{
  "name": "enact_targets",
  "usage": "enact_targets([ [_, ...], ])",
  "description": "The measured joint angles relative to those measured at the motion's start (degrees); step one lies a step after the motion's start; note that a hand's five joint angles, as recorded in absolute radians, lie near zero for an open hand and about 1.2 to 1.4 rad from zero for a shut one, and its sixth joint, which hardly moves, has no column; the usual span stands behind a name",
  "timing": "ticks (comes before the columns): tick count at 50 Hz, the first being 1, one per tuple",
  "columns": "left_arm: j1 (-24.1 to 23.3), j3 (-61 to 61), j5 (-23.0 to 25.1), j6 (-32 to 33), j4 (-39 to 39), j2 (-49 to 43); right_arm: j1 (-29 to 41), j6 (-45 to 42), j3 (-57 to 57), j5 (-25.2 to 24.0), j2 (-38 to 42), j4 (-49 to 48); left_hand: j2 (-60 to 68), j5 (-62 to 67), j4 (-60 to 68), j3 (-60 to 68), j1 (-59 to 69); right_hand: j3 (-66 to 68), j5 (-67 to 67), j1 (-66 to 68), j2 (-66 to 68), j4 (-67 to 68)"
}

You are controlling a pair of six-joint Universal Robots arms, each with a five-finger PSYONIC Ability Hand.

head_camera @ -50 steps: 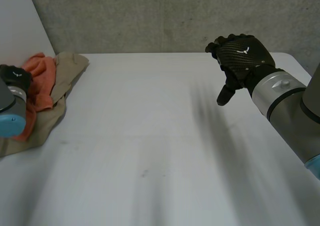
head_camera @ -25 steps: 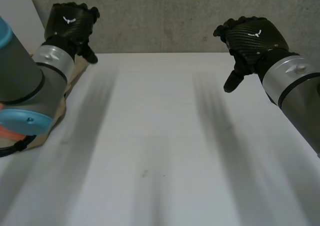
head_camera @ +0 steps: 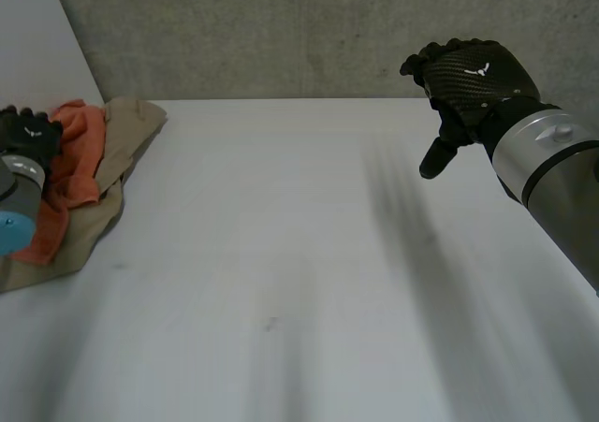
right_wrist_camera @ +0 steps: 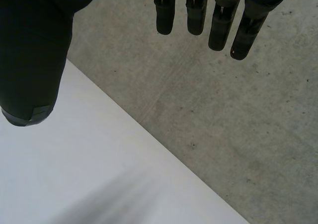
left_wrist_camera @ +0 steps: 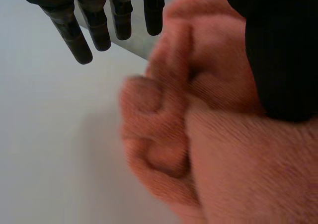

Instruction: Fold the laundry.

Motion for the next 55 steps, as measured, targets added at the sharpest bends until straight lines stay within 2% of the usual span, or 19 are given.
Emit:
enact_targets([
  [8, 1.6, 4.9, 1.9, -0.2, -4.3, -4.6, 0.0, 0.0, 0.1, 0.0, 0.2, 0.0, 0.1, 0.0, 0.0, 0.0, 0.2, 0.0, 0.0, 0.0, 0.0, 0.0],
  [11, 1.8, 6.3, 2.0, -0.1, -5.2, -5.8, 0.1, 0.0, 0.2, 0.0, 0.3, 0.0, 7.3, 6.8, 7.3, 6.8, 8.5, 0.0, 0.0, 0.0, 0.0, 0.0],
  [13, 1.8, 6.5, 2.0, -0.1, -5.3, -6.0, 0.1, 0.0, 0.2, 0.1, 0.3, 0.0, 7.3, 6.8, 7.3, 6.8, 8.5, 0.0, 0.0, 0.0, 0.0, 0.0],
  [14, 1.9, 7.6, 1.9, -0.1, -6.0, -6.8, 0.1, 0.0, 0.2, 0.1, 0.4, 0.0, 21.2, 20.4, 21.4, 20.7, 21.4, 0.0, 0.0, 0.0, 0.0, 0.0],
  [15, 1.9, 8.0, 1.9, -0.1, -6.2, -7.1, 0.1, 0.0, 0.2, 0.1, 0.4, 0.0, 24.5, 23.8, 24.9, 24.2, 26.3, 0.0, 0.0, 0.0, 0.0, 0.0],
  [16, 1.8, 8.5, 1.8, -0.2, -6.6, -7.5, 0.1, 0.0, 0.2, 0.1, 0.4, 0.0, 35.2, 35.0, 36.4, 35.4, 38.3, 0.0, 0.0, 0.0, 0.0, 0.0],
  [18, 1.7, 9.2, 1.4, -0.2, -7.1, -8.0, 0.1, 0.0, 0.2, 0.1, 0.5, 0.0, 49.7, 50.6, 52.0, 50.6, 51.3, 0.0, 0.0, 0.0, 0.0, 0.0],
  [27, -1.7, 9.7, -2.5, -3.8, -8.1, -4.2, -0.2, 0.0, -0.1, -0.1, 0.4, -0.1, 54.3, 52.5, 56.3, 55.6, 51.4, 0.0, 0.0, 0.0, 0.0, 0.0],
  [33, -9.1, 7.5, -3.3, -16.7, -8.1, 9.7, -0.4, 0.1, -0.7, 0.0, 0.4, -0.2, 56.4, 52.5, 56.6, 55.8, 51.4, 0.0, 0.0, 0.0, 0.0, 0.0],
  [35, -10.3, 7.1, -3.2, -18.5, -8.1, 11.5, -0.4, 0.1, -0.8, 0.0, 0.3, -0.2, 56.5, 52.6, 56.6, 55.8, 52.0, 0.0, 0.0, 0.0, 0.0, 0.0],
  [36, -13.6, 5.7, -3.0, -22.5, -8.3, 16.0, -0.5, 0.1, -1.0, 0.0, 0.2, -0.2, 56.5, 54.1, 56.6, 55.8, 53.4, 0.0, 0.0, 0.0, 0.0, 0.0],
  [38, -14.7, 5.2, -2.9, -23.6, -8.3, 17.3, -0.5, 0.1, -1.1, 0.0, 0.1, -0.2, 56.5, 54.1, 56.6, 55.8, 53.4, 0.0, 0.0, 0.0, 0.0, 0.0],
  [39, -17.9, 3.4, -2.7, -26.2, -8.4, 21.0, -0.7, 0.1, -1.3, 0.0, -0.1, -0.2, 56.6, 54.1, 56.7, 55.8, 53.4, 0.0, 0.0, 0.0, 0.0, 0.0],
  [47, -26.9, -3.0, -0.8, -30.0, -8.7, 28.7, -3.3, 0.0, -1.9, 0.0, -1.9, 0.0, 56.6, 54.1, 56.8, 55.8, 53.4, 0.0, 0.0, 0.0, 0.0, 0.0],
  [53, -40.9, -6.9, 3.2, -33.5, -10.6, 29.0, -5.6, 0.1, -2.5, 0.0, -3.5, 0.1, 56.6, 54.1, 56.8, 55.8, 53.4, 0.0, 0.0, 0.0, 0.0, 0.0],
  [55, -43.0, -7.5, 3.7, -34.1, -10.8, 28.6, -6.0, 0.1, -2.7, 0.0, -3.8, 0.1, 56.6, 54.1, 56.8, 55.8, 53.4, 0.0, 0.0, 0.0, 0.0, 0.0],
])
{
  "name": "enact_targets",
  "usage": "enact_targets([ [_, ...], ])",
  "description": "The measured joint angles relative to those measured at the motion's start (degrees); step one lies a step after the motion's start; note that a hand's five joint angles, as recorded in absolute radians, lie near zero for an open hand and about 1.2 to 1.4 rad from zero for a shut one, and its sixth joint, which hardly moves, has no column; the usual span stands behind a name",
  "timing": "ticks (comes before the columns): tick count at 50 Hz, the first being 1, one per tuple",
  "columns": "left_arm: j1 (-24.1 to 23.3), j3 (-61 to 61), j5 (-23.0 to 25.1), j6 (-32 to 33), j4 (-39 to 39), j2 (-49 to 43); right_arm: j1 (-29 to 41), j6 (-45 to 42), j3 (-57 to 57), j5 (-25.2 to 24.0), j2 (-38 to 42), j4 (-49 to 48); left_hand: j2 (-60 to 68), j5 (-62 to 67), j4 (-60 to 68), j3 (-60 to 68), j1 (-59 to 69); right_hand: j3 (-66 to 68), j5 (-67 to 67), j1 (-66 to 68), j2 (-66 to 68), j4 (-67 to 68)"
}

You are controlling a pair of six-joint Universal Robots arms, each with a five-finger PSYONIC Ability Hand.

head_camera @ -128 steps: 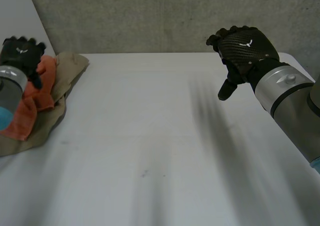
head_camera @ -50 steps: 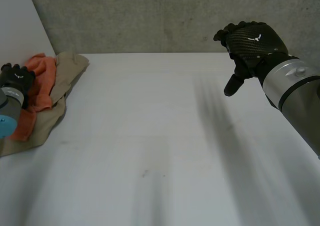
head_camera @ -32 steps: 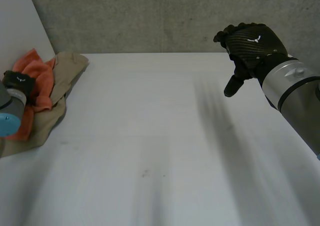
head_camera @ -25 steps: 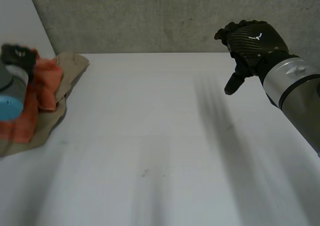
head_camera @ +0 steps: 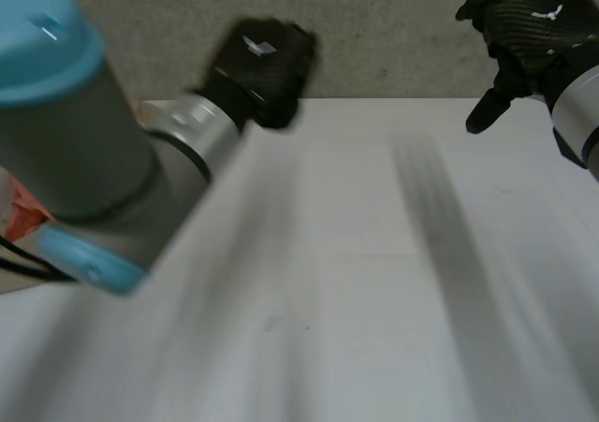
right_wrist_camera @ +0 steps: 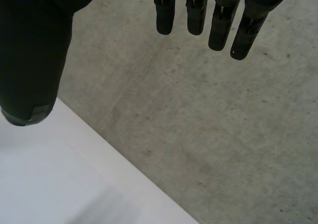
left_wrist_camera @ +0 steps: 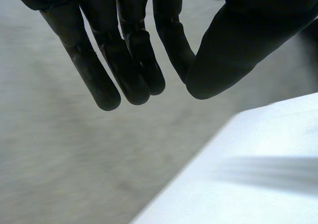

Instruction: Fold the laundry.

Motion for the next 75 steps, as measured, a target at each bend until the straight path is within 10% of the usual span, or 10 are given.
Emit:
enact_targets([
  [6, -5.6, -1.1, 0.0, -0.5, 0.2, -5.0, -0.8, 0.0, -0.2, 0.0, -0.6, 0.2, -10.0, -7.4, -9.2, -8.7, -7.6, 0.0, 0.0, 0.0, 0.0, 0.0],
  [7, -5.5, -0.9, -0.6, 0.1, 0.4, -5.9, -0.8, 0.0, -0.1, 0.0, -0.6, 0.3, -34.4, -31.9, -33.8, -33.7, -33.9, 0.0, 0.0, 0.0, 0.0, 0.0],
  [10, -4.4, -0.6, -1.8, 1.2, 0.6, -6.8, -0.8, 0.0, 0.1, 0.0, -0.6, 0.3, -44.8, -42.5, -44.4, -44.1, -44.0, 0.0, 0.0, 0.0, 0.0, 0.0],
  [23, 19.4, 1.1, -8.5, 15.7, 1.2, -10.1, -0.6, -0.2, 0.9, 0.0, -0.4, 0.3, -56.1, -53.9, -56.3, -55.0, -52.2, 0.0, 0.0, 0.0, 0.0, 0.0],
  [39, 38.0, 14.3, 0.2, 28.7, -3.5, -28.0, -0.3, -0.1, 2.3, -0.3, 0.9, 0.2, -56.3, -53.9, -56.3, -55.0, -52.2, 0.0, 0.0, 0.0, 0.0, 0.0],
  [52, 40.6, 22.0, 2.1, 28.2, -9.8, -36.6, -0.7, -0.3, 1.6, -0.4, 2.7, 0.2, -49.4, -47.9, -50.2, -49.6, -45.8, 0.0, 0.0, 0.0, 0.0, 0.0],
  [61, 40.2, 25.1, 1.5, 28.1, -9.8, -39.2, -0.7, -0.2, 1.5, -0.4, 3.1, 0.2, -6.5, -5.6, -5.5, -6.0, -20.3, 0.0, 0.0, 0.0, 0.0, 0.0],
  [75, 38.3, 26.3, -1.3, 26.3, -9.7, -36.8, -0.7, -0.1, 1.5, -0.4, 3.1, 0.2, -0.4, -0.2, -0.3, -0.5, -11.6, 0.0, 0.0, 0.0, 0.0, 0.0],
])
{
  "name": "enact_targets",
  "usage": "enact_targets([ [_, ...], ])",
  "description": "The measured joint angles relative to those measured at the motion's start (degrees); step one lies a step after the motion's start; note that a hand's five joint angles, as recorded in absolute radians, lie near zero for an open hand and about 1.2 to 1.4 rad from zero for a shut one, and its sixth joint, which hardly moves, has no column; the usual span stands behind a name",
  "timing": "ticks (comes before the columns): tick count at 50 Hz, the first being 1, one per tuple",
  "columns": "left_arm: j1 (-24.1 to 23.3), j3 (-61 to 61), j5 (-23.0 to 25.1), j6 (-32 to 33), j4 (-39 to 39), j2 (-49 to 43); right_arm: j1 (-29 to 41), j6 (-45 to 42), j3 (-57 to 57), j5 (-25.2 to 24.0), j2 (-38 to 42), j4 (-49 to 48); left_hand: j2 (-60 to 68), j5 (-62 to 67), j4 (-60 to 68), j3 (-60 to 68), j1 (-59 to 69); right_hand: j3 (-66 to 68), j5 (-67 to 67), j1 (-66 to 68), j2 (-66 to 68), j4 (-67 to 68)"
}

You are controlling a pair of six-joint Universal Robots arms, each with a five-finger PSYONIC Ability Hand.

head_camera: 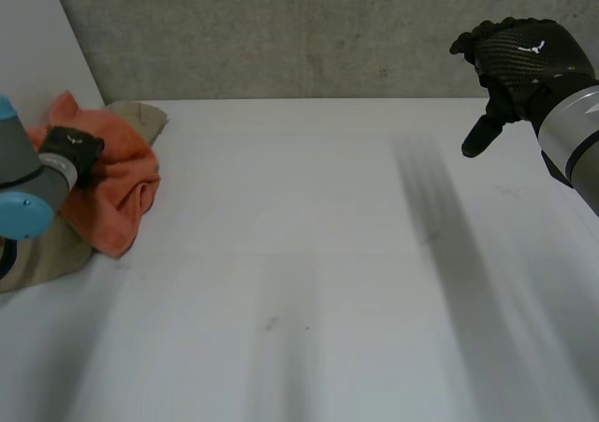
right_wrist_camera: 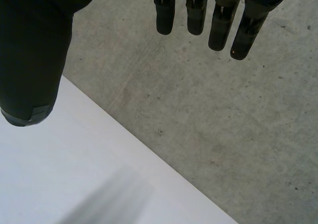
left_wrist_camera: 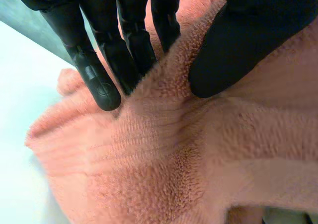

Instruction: Fold the laundry.

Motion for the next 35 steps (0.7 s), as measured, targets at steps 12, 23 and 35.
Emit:
enact_targets([
  [12, -9.0, -0.5, 0.5, -17.9, 0.0, 20.5, -0.2, 0.0, -0.7, 0.2, -0.1, -0.1, 0.3, 0.5, 0.2, 0.4, 9.7, 0.0, 0.0, 0.0, 0.0, 0.0],
  [23, -27.9, -5.1, 0.7, -27.7, 0.1, 28.6, -0.9, 0.1, -2.4, 0.4, -0.9, -0.1, 0.4, 0.5, 0.3, 0.4, 9.7, 0.0, 0.0, 0.0, 0.0, 0.0],
  [35, -45.9, -13.9, 1.3, -35.7, 1.6, 18.4, -3.3, 0.0, -2.5, 0.4, -1.7, 0.1, -54.0, -52.0, -54.3, -53.1, -42.4, 0.0, 0.0, 0.0, 0.0, 0.0],
])
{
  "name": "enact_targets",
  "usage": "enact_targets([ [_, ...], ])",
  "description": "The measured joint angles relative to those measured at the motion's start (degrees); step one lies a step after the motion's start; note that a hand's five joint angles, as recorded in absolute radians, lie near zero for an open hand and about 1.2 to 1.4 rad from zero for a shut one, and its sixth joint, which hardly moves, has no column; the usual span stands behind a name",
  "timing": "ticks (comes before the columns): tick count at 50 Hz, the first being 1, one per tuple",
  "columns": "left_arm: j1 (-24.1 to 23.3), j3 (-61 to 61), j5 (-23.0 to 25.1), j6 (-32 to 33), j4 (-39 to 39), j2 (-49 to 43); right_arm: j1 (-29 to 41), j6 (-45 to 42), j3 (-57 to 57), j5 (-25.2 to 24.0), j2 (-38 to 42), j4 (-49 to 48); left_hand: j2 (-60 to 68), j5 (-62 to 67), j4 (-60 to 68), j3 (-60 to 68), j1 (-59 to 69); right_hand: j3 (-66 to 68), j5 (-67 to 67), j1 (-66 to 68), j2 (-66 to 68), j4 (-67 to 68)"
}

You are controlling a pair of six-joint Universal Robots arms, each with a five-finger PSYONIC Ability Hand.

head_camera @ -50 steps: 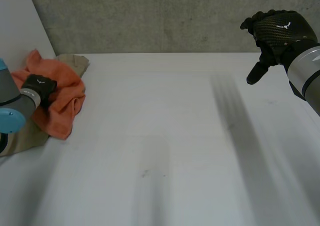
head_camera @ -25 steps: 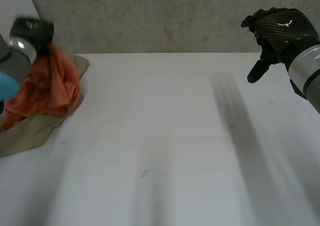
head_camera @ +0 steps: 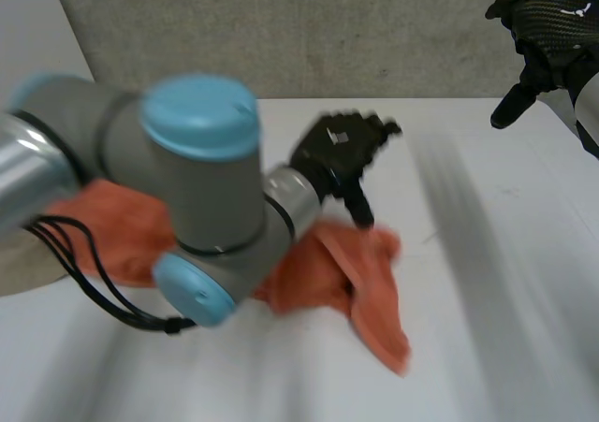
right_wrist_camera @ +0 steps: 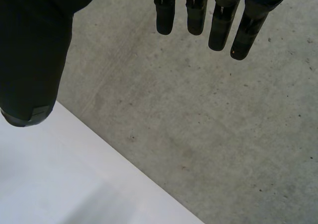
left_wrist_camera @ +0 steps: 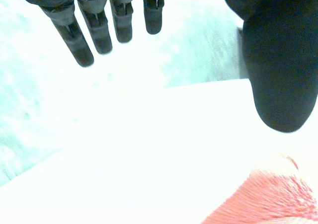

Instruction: Fold the laundry.

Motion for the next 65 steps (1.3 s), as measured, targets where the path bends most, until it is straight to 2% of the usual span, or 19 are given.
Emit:
enact_targets([
  [5, 0.1, 2.5, -1.9, 6.3, -2.2, -5.0, 0.1, -0.3, 0.3, 0.0, 0.0, 0.1, -2.5, -1.9, -2.6, -2.7, -0.1, 0.0, 0.0, 0.0, 0.0, 0.0],
  [9, 4.2, 3.4, -4.2, 12.7, -5.4, -4.2, 0.2, -0.5, 0.5, -0.2, 0.1, 0.6, -2.5, -1.9, -2.6, -2.7, -0.1, 0.0, 0.0, 0.0, 0.0, 0.0],
  [13, 6.6, 2.2, -4.8, 13.8, -6.2, -1.8, 0.3, -0.6, 0.6, -0.5, 0.2, 1.5, -2.5, -1.9, -2.6, -2.7, -0.1, 0.0, 0.0, 0.0, 0.0, 0.0],
  [14, 9.3, -0.5, -5.1, 14.1, -6.4, 1.6, 0.4, -0.9, 0.7, -1.2, 0.5, 3.0, -2.5, -1.9, -2.6, -2.7, -0.1, 0.0, 0.0, 0.0, 0.0, 0.0],
  [20, 14.5, -8.2, -5.0, 13.8, -4.3, 8.7, 1.7, -1.9, 1.7, -3.9, 2.7, 7.9, -2.5, -1.9, -2.6, -2.7, -0.1, 0.0, 0.0, 0.0, 0.0, 0.0],
  [28, 23.3, -22.6, -3.9, 13.8, 5.5, 17.9, 11.4, 2.0, 3.6, -5.1, 9.8, 11.5, -2.5, -1.9, -2.6, -2.7, -0.1, 0.0, 0.0, 0.0, 0.0, 0.0],
  [29, 23.3, -22.6, -3.9, 13.8, 5.5, 17.9, 11.4, 2.0, 3.6, -5.1, 9.8, 11.5, -2.5, -1.9, -2.6, -2.7, -0.1, 0.0, 0.0, 0.0, 0.0, 0.0],
  [34, 27.4, -28.0, -1.4, 14.0, 8.9, 20.1, 15.5, 8.8, 1.5, -3.6, 16.0, 10.9, -2.5, -1.9, -2.6, -2.7, -0.1, 0.0, 0.0, 0.0, 0.0, 0.0],
  [41, 31.8, -34.8, 4.2, 13.8, 11.1, 23.7, 19.3, 15.5, -10.6, -1.3, 28.5, 10.0, -2.5, -1.9, -2.6, -2.7, -0.1, 0.0, 0.0, 0.0, 0.0, 0.0],
  [45, 33.0, -37.9, 5.5, 13.6, 12.7, 25.9, 20.9, 14.9, -17.1, 0.8, 34.6, 11.3, -2.5, -1.9, -2.6, -2.7, -0.1, 0.0, 0.0, 0.0, 0.0, 0.0],
  [50, 33.5, -41.4, 5.8, 13.5, 14.9, 28.4, 22.7, 10.0, -24.0, 5.9, 41.3, 14.1, -2.5, -1.9, -2.6, -2.7, -0.1, 0.1, 0.0, 0.0, 0.1, 0.0],
  [56, 33.3, -43.2, 5.8, 13.5, 16.1, 29.3, 23.4, 4.5, -27.5, 10.1, 44.9, 15.2, -2.5, -1.9, -2.6, -2.7, -0.1, 0.3, 0.1, 0.2, 0.2, 0.2],
  [57, 33.3, -43.6, 5.9, 13.5, 16.4, 29.3, 23.5, 2.9, -28.4, 11.2, 45.8, 15.3, -2.5, -1.9, -2.6, -2.7, -0.1, 7.8, 5.6, 5.3, 7.7, 5.6],
  [58, 33.2, -43.8, 6.0, 13.5, 16.4, 29.3, 23.5, 2.2, -28.7, 11.6, 46.1, 15.4, -2.5, -1.9, -2.6, -2.7, -0.1, 18.3, 16.3, 15.3, 18.5, 17.1],
  [61, 33.1, -44.0, 6.5, 13.6, 16.5, 29.2, 23.4, 1.5, -29.0, 11.9, 45.7, 15.5, -2.5, -1.9, -2.6, -2.7, -0.1, 18.3, 16.3, 15.3, 18.5, 17.1],
  [62, 33.1, -44.0, 6.7, 13.6, 16.5, 29.2, 23.4, 1.4, -29.0, 11.9, 45.4, 15.5, -2.5, -1.9, -2.6, -2.7, -0.1, 37.4, 34.2, 34.3, 38.0, 36.2],
  [63, 33.1, -44.0, 6.7, 13.6, 16.5, 29.2, 23.4, 1.4, -29.0, 11.9, 45.4, 15.5, -2.5, -1.9, -2.6, -2.7, -0.1, 37.4, 34.2, 34.3, 38.0, 36.2],
  [64, 33.0, -43.9, 7.3, 13.8, 16.5, 29.0, 23.3, 1.4, -28.6, 11.8, 43.6, 15.4, -2.5, -1.9, -2.6, -2.7, -0.1, 53.2, 50.7, 44.9, 53.9, 52.4],
  [65, 32.9, -43.8, 7.6, 13.9, 16.4, 28.8, 23.2, 1.5, -28.2, 11.7, 42.1, 15.3, -2.5, -1.9, -2.6, -2.7, -0.1, 54.9, 52.2, 45.1, 54.9, 54.1],
])
